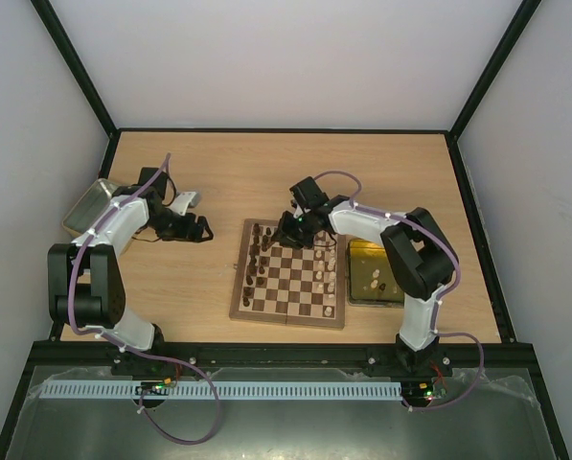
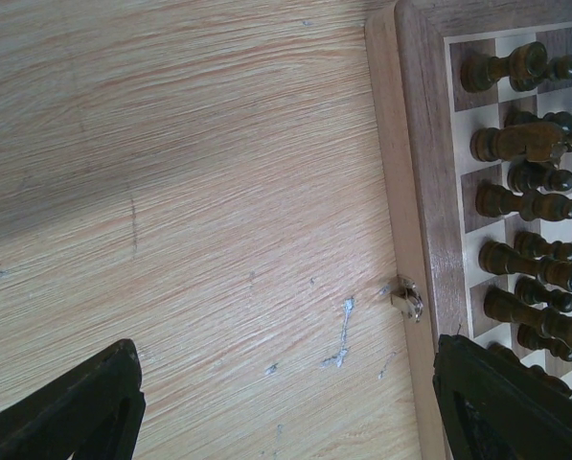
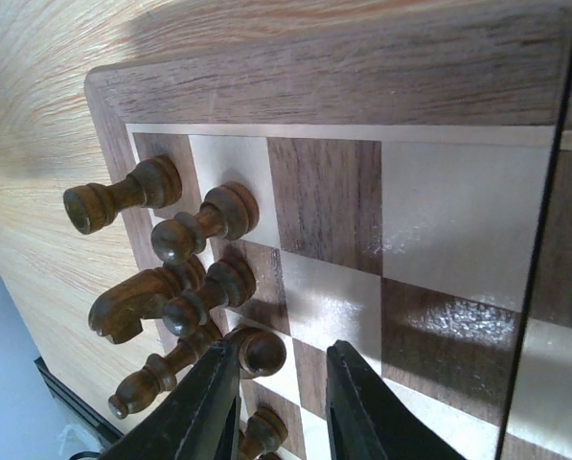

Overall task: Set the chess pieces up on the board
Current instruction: Pick up the chess piece from the chessboard.

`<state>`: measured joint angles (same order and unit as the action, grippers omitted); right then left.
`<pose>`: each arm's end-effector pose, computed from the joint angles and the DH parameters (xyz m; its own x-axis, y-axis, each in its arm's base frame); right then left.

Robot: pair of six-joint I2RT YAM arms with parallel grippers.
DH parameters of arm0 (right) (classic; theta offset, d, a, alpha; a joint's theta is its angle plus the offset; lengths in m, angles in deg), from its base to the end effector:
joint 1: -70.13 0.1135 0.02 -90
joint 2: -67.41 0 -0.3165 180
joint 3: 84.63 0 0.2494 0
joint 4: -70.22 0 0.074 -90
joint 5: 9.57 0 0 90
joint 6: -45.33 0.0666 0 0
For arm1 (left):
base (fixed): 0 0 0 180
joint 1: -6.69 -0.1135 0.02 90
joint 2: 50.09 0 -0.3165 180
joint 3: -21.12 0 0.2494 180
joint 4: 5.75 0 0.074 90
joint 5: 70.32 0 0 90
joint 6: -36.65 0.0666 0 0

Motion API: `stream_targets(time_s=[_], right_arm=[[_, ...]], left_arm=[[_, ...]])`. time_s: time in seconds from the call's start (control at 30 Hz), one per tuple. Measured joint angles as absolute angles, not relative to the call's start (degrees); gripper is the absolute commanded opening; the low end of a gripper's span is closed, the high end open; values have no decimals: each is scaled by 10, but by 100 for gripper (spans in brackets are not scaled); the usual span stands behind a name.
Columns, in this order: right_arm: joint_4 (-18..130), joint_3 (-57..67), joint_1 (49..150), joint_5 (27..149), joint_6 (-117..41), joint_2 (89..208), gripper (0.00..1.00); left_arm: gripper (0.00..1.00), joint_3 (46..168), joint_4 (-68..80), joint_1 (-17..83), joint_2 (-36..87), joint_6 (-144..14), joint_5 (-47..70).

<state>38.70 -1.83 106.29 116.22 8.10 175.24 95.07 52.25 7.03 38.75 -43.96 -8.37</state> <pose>0.3108 0.2754 0.2025 -0.9959 0.0722 0.0550 0.0893 0.6731 0.7341 0.2935 -0.0331 0.2389 -0.9195 0.1494 -0.3636 0.2976 0.8690 -0.3954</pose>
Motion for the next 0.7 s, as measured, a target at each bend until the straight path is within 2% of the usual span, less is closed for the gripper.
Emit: stream_targets(time_s=[0.7], right_arm=[[391,-8,1063,1168,81,1774,23]], left_arm=[[83,951,523,70,398,-440,-83]])
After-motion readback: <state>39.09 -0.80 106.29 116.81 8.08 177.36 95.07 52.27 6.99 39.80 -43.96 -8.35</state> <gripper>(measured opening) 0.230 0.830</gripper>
